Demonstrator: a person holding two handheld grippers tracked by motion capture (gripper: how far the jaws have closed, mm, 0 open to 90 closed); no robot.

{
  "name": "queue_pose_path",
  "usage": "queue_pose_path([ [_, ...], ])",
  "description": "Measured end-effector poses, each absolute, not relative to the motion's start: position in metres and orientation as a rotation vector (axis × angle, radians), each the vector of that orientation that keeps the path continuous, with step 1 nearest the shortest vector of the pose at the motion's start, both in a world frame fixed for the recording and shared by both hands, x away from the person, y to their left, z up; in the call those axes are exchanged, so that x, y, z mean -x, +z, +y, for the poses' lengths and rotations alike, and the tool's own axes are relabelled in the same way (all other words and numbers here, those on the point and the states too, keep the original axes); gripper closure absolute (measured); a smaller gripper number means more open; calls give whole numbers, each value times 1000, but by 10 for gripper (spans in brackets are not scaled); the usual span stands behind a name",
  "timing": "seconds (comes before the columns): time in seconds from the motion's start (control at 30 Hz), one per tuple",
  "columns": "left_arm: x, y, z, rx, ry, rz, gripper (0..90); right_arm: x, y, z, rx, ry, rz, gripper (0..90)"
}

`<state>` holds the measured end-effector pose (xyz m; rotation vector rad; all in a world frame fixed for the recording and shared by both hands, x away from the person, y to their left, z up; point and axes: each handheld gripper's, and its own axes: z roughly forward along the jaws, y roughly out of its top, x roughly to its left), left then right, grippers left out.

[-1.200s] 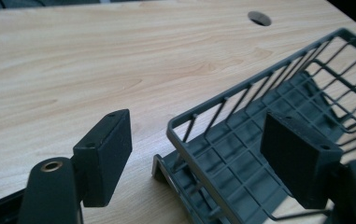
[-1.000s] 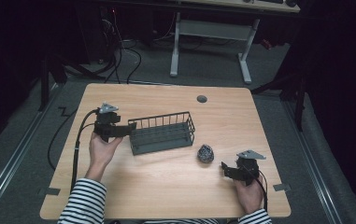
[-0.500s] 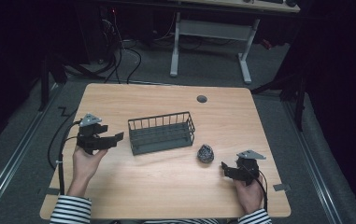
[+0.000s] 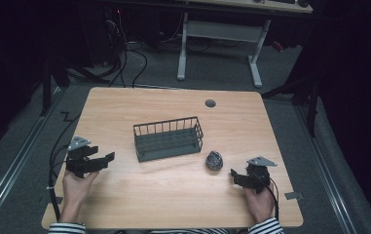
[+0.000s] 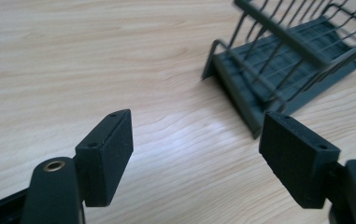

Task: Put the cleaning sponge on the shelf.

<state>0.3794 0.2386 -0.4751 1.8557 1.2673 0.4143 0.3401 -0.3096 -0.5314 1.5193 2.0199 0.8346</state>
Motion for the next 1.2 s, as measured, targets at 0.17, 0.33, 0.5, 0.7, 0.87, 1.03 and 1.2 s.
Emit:
queue_pose_path([
  [0.17, -377, -491, 241, -1869, 418, 1302, 266, -340, -531, -310, -1520, 835, 2019, 208],
  [0.33, -375, -519, 242, -1922, 380, 1346, 265, -341, -531, -309, -1513, 841, 2024, 222],
  [0.5, -373, -530, 245, -1922, 431, 1381, 264, -341, -531, -310, -1497, 846, 2039, 227],
  [0.7, -369, -536, 246, -1909, 507, 1380, 268, -341, -530, -310, -1489, 844, 2055, 241],
  [0.87, -368, -537, 242, -1935, 568, 1366, 267, -339, -529, -309, -1484, 850, 2073, 265],
  [1.03, -368, -538, 239, -1955, 585, 1368, 250, -336, -525, -305, -1467, 886, 2090, 263],
  [1.2, -368, -538, 239, -1956, 586, 1365, 239, -331, -519, -299, -1431, 925, 2105, 252],
])
